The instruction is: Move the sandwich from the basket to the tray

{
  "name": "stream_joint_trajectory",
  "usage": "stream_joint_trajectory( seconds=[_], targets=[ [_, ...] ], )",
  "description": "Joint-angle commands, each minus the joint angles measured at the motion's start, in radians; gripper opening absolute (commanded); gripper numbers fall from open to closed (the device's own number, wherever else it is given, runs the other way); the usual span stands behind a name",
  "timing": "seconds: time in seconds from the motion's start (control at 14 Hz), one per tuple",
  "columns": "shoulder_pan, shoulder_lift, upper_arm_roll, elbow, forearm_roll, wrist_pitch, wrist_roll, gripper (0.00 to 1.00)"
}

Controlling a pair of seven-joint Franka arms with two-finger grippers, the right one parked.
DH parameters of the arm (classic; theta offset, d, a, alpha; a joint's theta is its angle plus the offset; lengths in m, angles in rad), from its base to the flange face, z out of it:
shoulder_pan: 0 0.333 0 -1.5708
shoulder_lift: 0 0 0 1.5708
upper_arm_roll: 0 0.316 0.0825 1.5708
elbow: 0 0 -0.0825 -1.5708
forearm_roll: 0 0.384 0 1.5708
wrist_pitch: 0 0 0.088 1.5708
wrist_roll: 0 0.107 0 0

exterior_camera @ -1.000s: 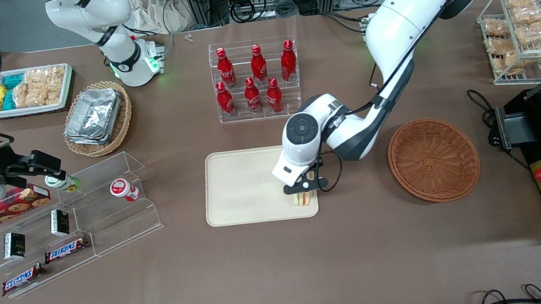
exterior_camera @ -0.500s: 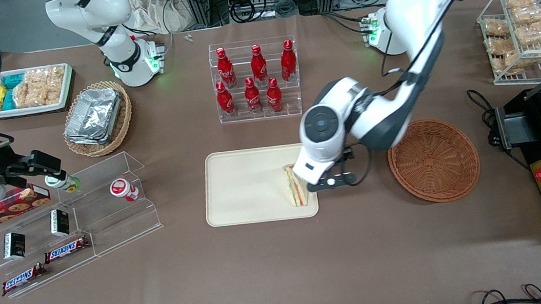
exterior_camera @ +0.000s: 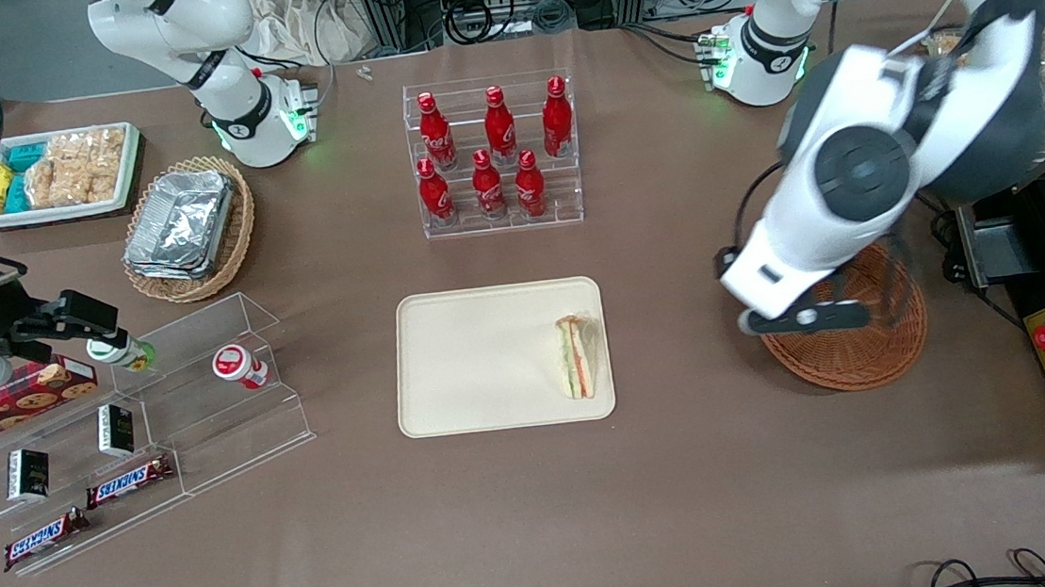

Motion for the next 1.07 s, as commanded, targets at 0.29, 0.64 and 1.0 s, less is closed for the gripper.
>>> stream_joint_trajectory(
  seconds=[0.29,0.64,1.0],
  targets=[
    [0.182,-0.101,-0.005,-0.006,-0.025,-0.119,0.07,1.0],
    [0.189,-0.119,0.0,-0.01,0.003,-0.125,0.081,1.0],
    [0.265,-0.121,-0.003,-0.012,-0.019,-0.111,0.077,1.0]
  ],
)
